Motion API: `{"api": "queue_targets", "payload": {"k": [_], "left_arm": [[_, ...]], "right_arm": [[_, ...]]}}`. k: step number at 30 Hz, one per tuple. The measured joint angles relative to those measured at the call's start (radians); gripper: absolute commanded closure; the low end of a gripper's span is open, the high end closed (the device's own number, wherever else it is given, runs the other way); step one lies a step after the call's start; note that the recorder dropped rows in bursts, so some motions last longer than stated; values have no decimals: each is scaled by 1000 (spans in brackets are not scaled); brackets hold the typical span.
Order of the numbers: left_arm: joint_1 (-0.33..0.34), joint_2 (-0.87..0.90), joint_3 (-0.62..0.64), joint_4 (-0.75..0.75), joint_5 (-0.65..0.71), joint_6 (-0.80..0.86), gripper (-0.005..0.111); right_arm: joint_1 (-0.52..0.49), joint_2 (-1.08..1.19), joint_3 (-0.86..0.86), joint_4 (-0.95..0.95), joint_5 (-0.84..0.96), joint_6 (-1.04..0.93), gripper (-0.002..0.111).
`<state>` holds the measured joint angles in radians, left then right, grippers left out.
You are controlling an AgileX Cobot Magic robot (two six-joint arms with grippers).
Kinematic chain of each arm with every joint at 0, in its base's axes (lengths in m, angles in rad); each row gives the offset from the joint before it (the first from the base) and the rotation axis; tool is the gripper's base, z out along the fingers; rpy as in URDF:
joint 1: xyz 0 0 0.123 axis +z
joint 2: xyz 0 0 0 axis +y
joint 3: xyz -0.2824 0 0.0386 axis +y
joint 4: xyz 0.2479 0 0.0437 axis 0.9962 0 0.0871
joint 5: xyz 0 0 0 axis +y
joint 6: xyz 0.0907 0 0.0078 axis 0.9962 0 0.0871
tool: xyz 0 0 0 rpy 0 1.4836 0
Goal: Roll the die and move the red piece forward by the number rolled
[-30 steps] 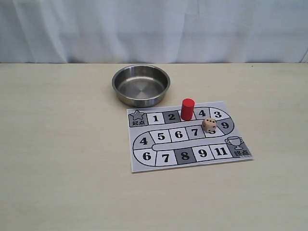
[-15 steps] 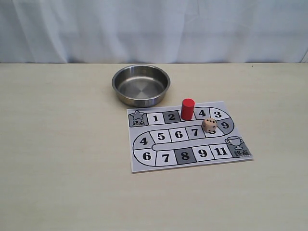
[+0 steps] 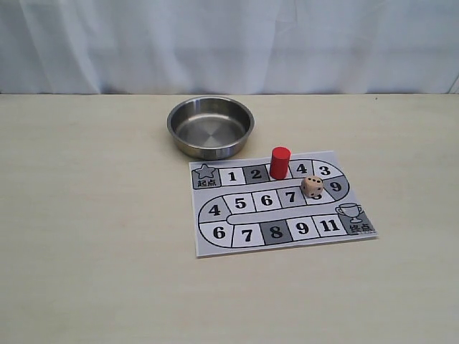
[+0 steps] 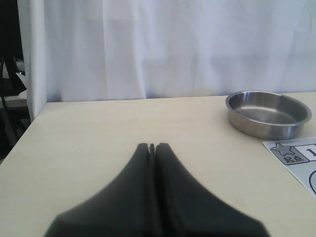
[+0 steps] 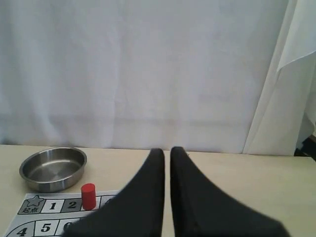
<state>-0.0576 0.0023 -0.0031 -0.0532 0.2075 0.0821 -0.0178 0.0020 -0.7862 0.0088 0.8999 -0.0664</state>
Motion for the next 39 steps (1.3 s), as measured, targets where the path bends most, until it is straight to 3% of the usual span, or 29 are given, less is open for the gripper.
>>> {"api": "queue_targets", "payload": {"k": [8, 19, 24, 30, 39], "left_arm": [[0, 0, 0, 0, 0, 0, 107], [0, 0, 0, 0, 0, 0, 107], [0, 0, 0, 0, 0, 0, 107], [0, 0, 0, 0, 0, 0, 107], [0, 0, 0, 0, 0, 0, 107]], "right_arm": [[0, 4, 317, -2, -333, 0, 104], [0, 2, 695, -2, -977, 0, 104], [0, 2, 776, -1, -981, -53, 104], [0, 2, 784, 9, -721, -77, 104], [0, 2, 784, 30, -691, -57, 104]]}}
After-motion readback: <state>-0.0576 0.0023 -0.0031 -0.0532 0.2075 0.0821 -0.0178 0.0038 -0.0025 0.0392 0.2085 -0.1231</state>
